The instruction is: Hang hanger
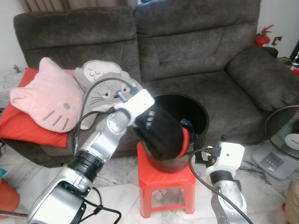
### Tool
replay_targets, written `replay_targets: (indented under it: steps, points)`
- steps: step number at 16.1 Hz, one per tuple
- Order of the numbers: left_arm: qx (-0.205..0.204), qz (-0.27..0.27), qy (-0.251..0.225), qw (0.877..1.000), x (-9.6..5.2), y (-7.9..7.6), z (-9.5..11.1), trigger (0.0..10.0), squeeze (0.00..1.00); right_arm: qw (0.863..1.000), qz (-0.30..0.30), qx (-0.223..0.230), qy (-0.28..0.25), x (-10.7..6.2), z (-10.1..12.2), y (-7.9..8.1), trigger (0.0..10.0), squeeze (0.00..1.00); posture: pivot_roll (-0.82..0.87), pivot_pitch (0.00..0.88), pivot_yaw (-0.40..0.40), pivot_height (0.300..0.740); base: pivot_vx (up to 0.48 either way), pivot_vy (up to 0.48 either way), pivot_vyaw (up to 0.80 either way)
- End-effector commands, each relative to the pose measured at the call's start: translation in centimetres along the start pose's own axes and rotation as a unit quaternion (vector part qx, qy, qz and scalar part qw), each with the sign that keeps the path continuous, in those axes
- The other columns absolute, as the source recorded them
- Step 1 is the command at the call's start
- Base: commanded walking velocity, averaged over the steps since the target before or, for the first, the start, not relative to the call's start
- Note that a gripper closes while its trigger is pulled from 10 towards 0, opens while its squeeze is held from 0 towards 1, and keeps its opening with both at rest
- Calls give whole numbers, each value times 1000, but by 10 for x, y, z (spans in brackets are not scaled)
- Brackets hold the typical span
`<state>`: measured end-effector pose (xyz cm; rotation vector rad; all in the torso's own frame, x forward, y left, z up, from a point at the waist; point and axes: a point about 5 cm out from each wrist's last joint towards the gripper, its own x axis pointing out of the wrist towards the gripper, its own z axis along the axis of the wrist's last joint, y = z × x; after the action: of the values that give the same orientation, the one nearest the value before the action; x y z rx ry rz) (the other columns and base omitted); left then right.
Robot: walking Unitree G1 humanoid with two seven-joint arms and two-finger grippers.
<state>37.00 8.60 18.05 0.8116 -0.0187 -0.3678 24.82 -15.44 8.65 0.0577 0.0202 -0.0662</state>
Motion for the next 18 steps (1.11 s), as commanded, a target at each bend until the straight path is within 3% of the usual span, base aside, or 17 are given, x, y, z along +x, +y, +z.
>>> replay_targets:
  steps: [1, 5, 8, 10, 13, 18]
  points:
    - [22, 22, 5, 999, 1, 12, -1, 10000, 0, 1000, 10, 3, 5, 1, -1, 5, 10000, 0, -97, 0, 105, 740, 0, 0, 0]
    - [55, 26, 28, 998, 2, 9, -11, 10000, 0, 1000, 27, 4, 10, 0, -2, 9, 10000, 0, -99, 0, 103, 740, 0, 0, 0]
    - [65, -4, 28, 997, 1, 1, -17, 10000, 0, 999, 45, 5, 9, 0, 0, 12, 10000, 0, -99, 0, 102, 740, 0, 0, 0]
    - [1, -47, 17, 999, -4, -13, -26, 10000, 0, 998, 55, 4, 11, 0, 0, 14, 10000, 0, -98, 0, 100, 740, 0, 0, 0]
    - [-34, -40, 25, 998, -7, -18, -35, 10000, 0, 998, 60, 4, 11, 0, 1, 14, 10000, 0, -100, 0, 99, 740, 0, 0, 0]
    - [-5, 6, 92, 996, -7, -8, -59, 10000, 0, 998, 65, 2, 11, 1, 2, 14, 10000, 0, -99, 0, 94, 740, 0, 0, 0]
